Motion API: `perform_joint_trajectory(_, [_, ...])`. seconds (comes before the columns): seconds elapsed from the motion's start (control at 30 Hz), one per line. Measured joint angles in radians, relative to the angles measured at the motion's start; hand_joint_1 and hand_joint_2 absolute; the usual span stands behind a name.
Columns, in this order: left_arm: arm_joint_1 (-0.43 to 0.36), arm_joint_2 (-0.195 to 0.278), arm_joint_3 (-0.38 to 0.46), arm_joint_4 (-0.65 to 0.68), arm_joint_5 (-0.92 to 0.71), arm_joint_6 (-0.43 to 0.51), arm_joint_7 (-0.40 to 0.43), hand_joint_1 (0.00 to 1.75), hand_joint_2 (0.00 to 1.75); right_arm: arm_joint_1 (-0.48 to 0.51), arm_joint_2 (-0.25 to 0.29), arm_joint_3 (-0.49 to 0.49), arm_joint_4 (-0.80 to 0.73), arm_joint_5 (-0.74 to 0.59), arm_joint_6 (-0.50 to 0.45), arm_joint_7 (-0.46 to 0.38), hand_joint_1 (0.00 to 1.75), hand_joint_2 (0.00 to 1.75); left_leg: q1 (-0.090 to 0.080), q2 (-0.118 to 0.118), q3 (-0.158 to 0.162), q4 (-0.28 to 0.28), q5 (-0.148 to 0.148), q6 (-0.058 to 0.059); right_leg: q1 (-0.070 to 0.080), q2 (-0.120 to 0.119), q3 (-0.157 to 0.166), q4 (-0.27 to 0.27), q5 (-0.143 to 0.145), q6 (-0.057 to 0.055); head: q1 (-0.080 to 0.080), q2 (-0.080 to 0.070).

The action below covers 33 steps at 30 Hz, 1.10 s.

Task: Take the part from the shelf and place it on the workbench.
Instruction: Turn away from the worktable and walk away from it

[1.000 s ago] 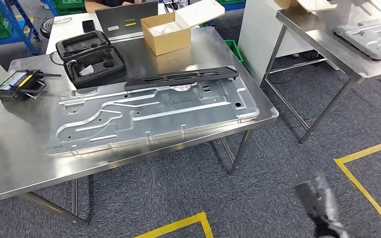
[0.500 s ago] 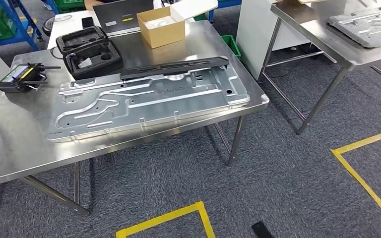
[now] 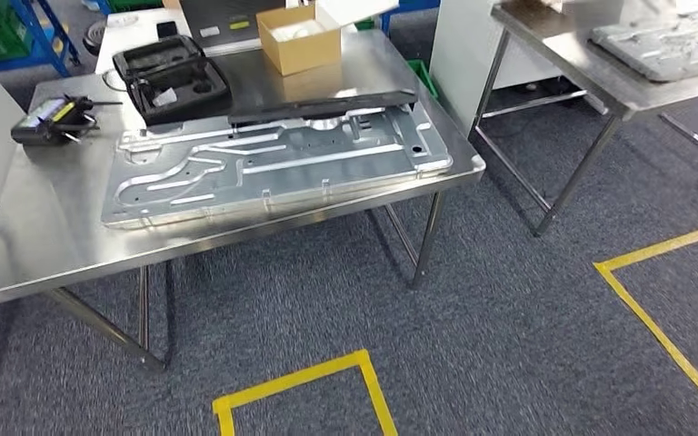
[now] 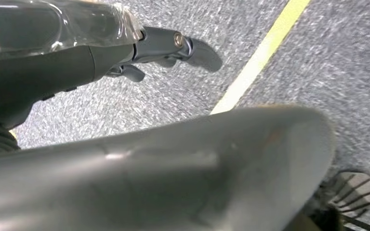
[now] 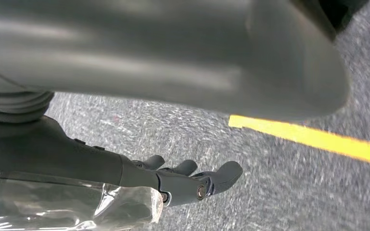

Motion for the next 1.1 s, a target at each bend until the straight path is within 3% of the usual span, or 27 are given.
perform_joint_trajectory(0.03, [0.0, 0.0, 0.0, 0.0, 0.0, 0.0, 0.0, 0.0, 0.0, 0.0, 0.001, 0.008, 0.005, 0.008, 0.002, 0.002, 0.0, 0.0, 0.002, 0.001, -0.01, -0.002, 0.01, 0.007, -0.001, 0.001, -0.013, 0.03, -0.034, 0.003, 0.0, 0.0])
perform_joint_trajectory(0.07, [-0.001, 0.0, -0.001, 0.0, 0.0, 0.0, 0.0, 0.0, 0.0, 0.0, 0.003, 0.016, 0.01, 0.014, 0.005, 0.003, 0.0, 0.0, 0.003, 0.003, -0.021, -0.003, 0.021, 0.013, -0.002, 0.001, -0.03, 0.082, -0.086, 0.005, 0.0, 0.0])
perform_joint_trajectory(0.13, [-0.001, 0.0, -0.003, 0.0, 0.0, 0.0, 0.001, 0.0, 0.0, -0.001, 0.005, 0.032, 0.02, 0.022, 0.009, 0.004, 0.0, 0.0, 0.001, 0.004, -0.046, -0.002, 0.04, 0.019, -0.002, 0.001, -0.066, 0.216, -0.187, 0.008, 0.001, 0.0])
perform_joint_trajectory(0.17, [-0.001, 0.0, -0.005, 0.0, 0.0, 0.0, 0.001, 0.0, 0.0, -0.002, 0.006, 0.04, 0.025, 0.024, 0.01, 0.004, 0.0, 0.0, 0.0, 0.004, -0.058, 0.0, 0.049, 0.019, -0.002, 0.001, -0.071, 0.268, -0.207, 0.01, 0.001, 0.0])
perform_joint_trajectory(0.2, [-0.001, 0.0, -0.008, 0.0, 0.0, 0.0, 0.001, 0.0, 0.0, -0.003, 0.006, 0.047, 0.03, 0.026, 0.011, 0.004, 0.0, 0.0, -0.001, 0.005, -0.07, 0.001, 0.058, 0.018, -0.002, 0.001, -0.062, 0.29, -0.202, 0.01, 0.001, 0.0])
perform_joint_trajectory(0.23, [0.0, 0.0, -0.01, 0.0, 0.0, 0.0, 0.001, 0.0, 0.0, -0.004, 0.006, 0.054, 0.034, 0.026, 0.012, 0.004, 0.0, 0.0, -0.001, 0.006, -0.081, 0.004, 0.066, 0.016, -0.002, 0.001, -0.036, 0.278, -0.177, 0.01, 0.001, 0.0])
perform_joint_trajectory(0.3, [0.0, 0.0, -0.014, 0.0, 0.0, 0.0, 0.001, 0.0, 0.0, -0.005, 0.006, 0.065, 0.039, 0.027, 0.014, 0.004, 0.0, 0.0, -0.002, 0.006, -0.102, 0.013, 0.08, 0.011, -0.002, 0.001, 0.063, 0.161, -0.124, 0.006, 0.001, 0.0])
perform_joint_trajectory(0.37, [0.0, 0.0, -0.016, 0.0, 0.0, 0.0, 0.001, 0.0, 0.0, -0.01, 0.006, 0.072, 0.04, 0.027, 0.012, 0.006, 0.0, 0.0, -0.005, 0.007, -0.118, 0.025, 0.089, 0.003, 0.002, 0.001, 0.155, 0.022, -0.116, 0.0, 0.001, 0.0])
perform_joint_trajectory(0.4, [0.0, 0.0, -0.016, 0.0, 0.0, 0.0, 0.001, 0.0, 0.0, -0.012, 0.007, 0.075, 0.041, 0.026, 0.01, 0.008, 0.0, 0.0, -0.006, 0.008, -0.125, 0.03, 0.095, -0.002, 0.005, 0.001, 0.175, -0.016, -0.123, -0.002, 0.001, 0.0])
perform_joint_trajectory(0.47, [0.0, 0.0, -0.017, 0.0, 0.0, 0.0, 0.001, 0.0, 0.0, -0.014, 0.009, 0.078, 0.045, 0.025, 0.007, 0.013, 0.0, 0.0, -0.007, 0.009, -0.137, 0.038, 0.104, -0.013, 0.003, 0.001, 0.172, -0.035, -0.127, -0.01, 0.0, 0.0])
perform_joint_trajectory(0.5, [0.001, 0.0, -0.017, 0.0, 0.0, 0.0, 0.001, 0.0, 0.0, -0.013, 0.011, 0.08, 0.046, 0.025, 0.006, 0.015, 0.0, 0.0, -0.006, 0.008, -0.145, 0.049, 0.094, -0.019, 0.0, 0.0, 0.166, -0.036, -0.123, -0.018, 0.0, 0.0])
perform_joint_trajectory(0.57, [0.005, 0.001, -0.017, 0.0, 0.0, 0.0, 0.001, 0.0, 0.0, -0.012, 0.013, 0.083, 0.049, 0.024, 0.006, 0.018, 0.0, 0.0, -0.001, 0.006, -0.175, 0.125, 0.026, -0.032, -0.004, -0.004, 0.149, -0.038, -0.108, -0.033, -0.001, 0.0])
perform_joint_trajectory(0.63, [0.008, 0.001, -0.018, 0.0, 0.0, 0.0, 0.001, 0.0, 0.0, -0.012, 0.013, 0.085, 0.051, 0.024, 0.006, 0.019, 0.0, 0.0, 0.006, 0.006, -0.219, 0.267, -0.068, -0.043, -0.003, -0.005, 0.128, -0.037, -0.09, -0.039, -0.001, 0.0])
perform_joint_trajectory(0.67, [0.008, 0.001, -0.018, 0.0, 0.0, 0.0, 0.001, 0.0, 0.0, -0.012, 0.013, 0.086, 0.052, 0.024, 0.006, 0.019, 0.0, 0.0, 0.009, 0.006, -0.233, 0.328, -0.092, -0.047, -0.003, -0.005, 0.116, -0.037, -0.081, -0.039, -0.001, 0.0])
perform_joint_trajectory(0.7, [0.009, 0.001, -0.018, 0.0, 0.0, 0.0, 0.001, 0.0, 0.0, -0.012, 0.013, 0.088, 0.053, 0.024, 0.006, 0.019, 0.0, 0.0, 0.01, 0.006, -0.231, 0.357, -0.092, -0.049, -0.002, -0.005, 0.105, -0.036, -0.072, -0.038, -0.001, 0.0])
perform_joint_trajectory(0.73, [0.009, 0.001, -0.019, 0.0, 0.0, 0.0, 0.001, 0.0, 0.0, -0.012, 0.013, 0.09, 0.054, 0.024, 0.006, 0.019, 0.0, 0.0, 0.012, 0.006, -0.21, 0.345, -0.073, -0.049, -0.002, -0.005, 0.095, -0.036, -0.064, -0.036, -0.001, 0.0])
perform_joint_trajectory(0.77, [0.01, 0.001, -0.019, 0.0, 0.0, 0.0, 0.001, 0.0, 0.0, -0.012, 0.013, 0.092, 0.055, 0.024, 0.006, 0.019, 0.0, 0.0, 0.013, 0.006, -0.17, 0.294, -0.044, -0.047, -0.002, -0.005, 0.086, -0.036, -0.056, -0.034, -0.001, 0.0])
perform_joint_trajectory(0.83, [0.007, 0.001, -0.019, 0.0, 0.0, 0.0, 0.001, 0.0, 0.0, -0.012, 0.014, 0.095, 0.055, 0.024, 0.006, 0.019, 0.0, 0.0, 0.011, 0.005, -0.058, 0.129, -0.005, -0.039, -0.001, -0.004, 0.073, -0.035, -0.043, -0.026, -0.001, 0.0])
perform_joint_trajectory(0.9, [0.003, 0.002, -0.019, 0.0, 0.0, 0.0, 0.001, 0.0, 0.0, -0.013, 0.014, 0.097, 0.055, 0.024, 0.006, 0.019, 0.0, 0.0, 0.006, 0.004, 0.008, 0.015, -0.003, -0.03, 0.003, -0.004, 0.065, -0.033, -0.03, -0.015, -0.001, 0.0])
perform_joint_trajectory(1.0, [0.004, 0.002, -0.02, 0.0, 0.0, 0.0, 0.001, 0.0, 0.0, -0.013, 0.014, 0.099, 0.056, 0.022, 0.012, 0.02, 0.0, 0.0, 0.006, 0.004, -0.002, -0.008, 0.002, -0.011, 0.004, -0.005, 0.047, -0.025, -0.022, 0.001, 0.0, 0.0])
perform_joint_trajectory(1.03, [0.006, 0.002, -0.02, 0.0, 0.0, 0.0, 0.001, 0.0, 0.0, -0.013, 0.014, 0.099, 0.057, 0.022, 0.015, 0.021, 0.0, 0.0, 0.007, 0.005, -0.012, -0.008, 0.01, -0.001, 0.003, -0.004, 0.036, -0.004, -0.043, 0.005, 0.001, 0.0])
perform_joint_trajectory(1.1, [0.007, 0.002, -0.021, 0.0, 0.0, 0.0, 0.001, 0.0, 0.0, -0.011, 0.014, 0.1, 0.059, 0.024, 0.017, 0.022, 0.0, 0.0, 0.006, 0.007, -0.033, -0.009, 0.028, 0.014, 0.0, -0.003, -0.005, 0.102, -0.134, 0.01, 0.001, 0.0])
